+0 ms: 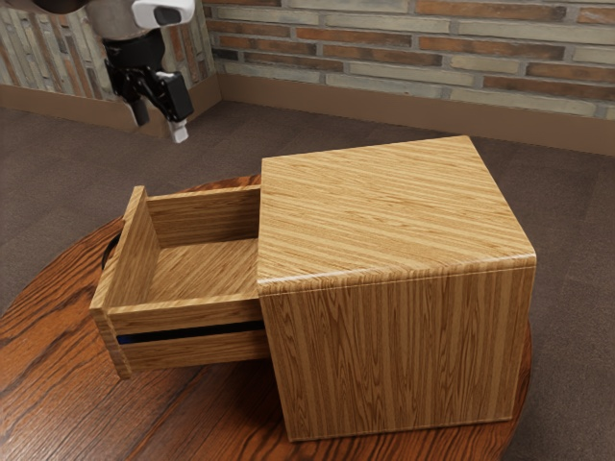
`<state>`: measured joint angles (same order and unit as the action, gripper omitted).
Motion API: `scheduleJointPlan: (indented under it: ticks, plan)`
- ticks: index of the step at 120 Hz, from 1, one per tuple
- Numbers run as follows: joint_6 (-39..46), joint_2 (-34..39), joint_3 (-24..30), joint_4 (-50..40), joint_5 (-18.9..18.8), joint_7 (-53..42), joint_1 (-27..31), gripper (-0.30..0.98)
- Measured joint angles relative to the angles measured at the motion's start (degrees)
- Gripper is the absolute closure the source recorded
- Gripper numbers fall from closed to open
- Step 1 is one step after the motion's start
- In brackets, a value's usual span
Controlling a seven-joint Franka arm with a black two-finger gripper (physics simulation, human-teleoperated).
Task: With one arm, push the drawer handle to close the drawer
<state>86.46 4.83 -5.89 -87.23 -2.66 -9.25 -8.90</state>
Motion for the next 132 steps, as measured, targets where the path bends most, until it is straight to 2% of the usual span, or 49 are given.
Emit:
scheduleJointPlan:
  ticks: [36,48,55,63,74,86,106,132]
  plan:
    - [0.62,0.31,0.17,-0.63,-0.36,0.29,0.23,0.0]
    - [-2.25,4.37,-0.79,-4.19,-0.96,-1.95,-0.3,0.01]
    - [-3.24,8.61,-1.25,-8.16,-2.14,-4.67,0.12,0.08]
    - [-3.61,14.35,-1.39,-14.39,-3.78,-8.07,0.45,0.24]
    - [-1.75,20.94,-1.47,-23.64,-5.98,-13.72,5.2,0.46]
    - [2.7,25.39,-2.03,-31.16,-7.19,-22.07,9.38,0.61]
    - [14.73,29.33,-3.47,-41.52,-8.88,-35.85,10.93,0.72]
    - [18.53,31.53,-4.18,-45.06,-9.52,-50.69,11.7,0.77]
